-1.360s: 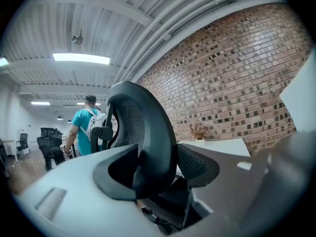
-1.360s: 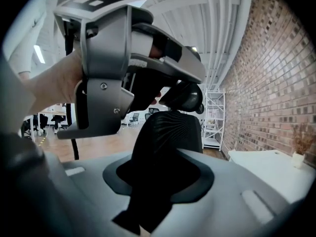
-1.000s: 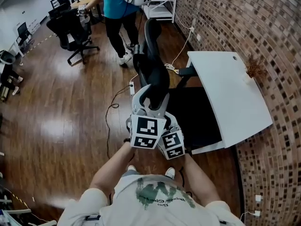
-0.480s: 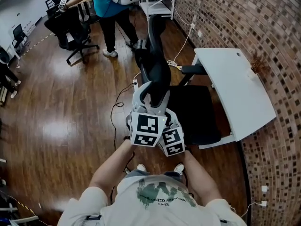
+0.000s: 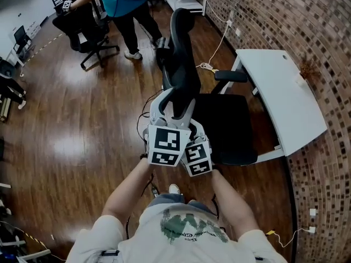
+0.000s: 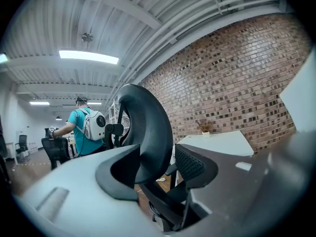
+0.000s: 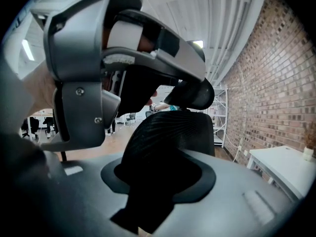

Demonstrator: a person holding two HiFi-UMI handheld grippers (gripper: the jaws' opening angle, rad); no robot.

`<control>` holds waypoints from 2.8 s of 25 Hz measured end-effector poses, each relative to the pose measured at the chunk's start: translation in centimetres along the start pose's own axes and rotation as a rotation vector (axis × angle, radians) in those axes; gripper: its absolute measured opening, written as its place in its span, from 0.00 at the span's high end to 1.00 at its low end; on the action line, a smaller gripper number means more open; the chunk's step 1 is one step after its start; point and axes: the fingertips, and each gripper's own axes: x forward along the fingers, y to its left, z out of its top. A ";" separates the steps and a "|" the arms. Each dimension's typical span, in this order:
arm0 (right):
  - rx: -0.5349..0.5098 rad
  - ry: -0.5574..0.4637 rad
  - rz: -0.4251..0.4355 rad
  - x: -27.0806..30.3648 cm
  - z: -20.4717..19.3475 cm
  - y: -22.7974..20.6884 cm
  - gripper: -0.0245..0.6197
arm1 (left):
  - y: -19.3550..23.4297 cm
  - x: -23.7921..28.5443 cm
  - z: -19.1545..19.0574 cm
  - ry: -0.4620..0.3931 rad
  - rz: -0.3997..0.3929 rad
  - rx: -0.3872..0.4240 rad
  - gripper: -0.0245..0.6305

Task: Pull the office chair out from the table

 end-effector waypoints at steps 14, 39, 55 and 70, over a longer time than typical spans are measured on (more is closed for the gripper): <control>0.006 0.005 0.084 1.8 1.2 8.1 0.68 | 5.0 -5.8 -1.9 0.049 0.095 -0.005 0.61; 0.012 -0.017 0.077 6.0 3.0 24.7 0.68 | 15.6 -19.4 -4.9 -0.029 0.044 0.019 0.61; -0.010 0.007 0.089 9.8 4.9 32.1 0.62 | 21.9 -25.0 -6.7 0.006 0.068 -0.001 0.61; -0.124 -0.064 -0.016 7.1 5.8 31.1 0.59 | 22.0 -27.6 -6.9 -0.028 0.092 -0.058 0.61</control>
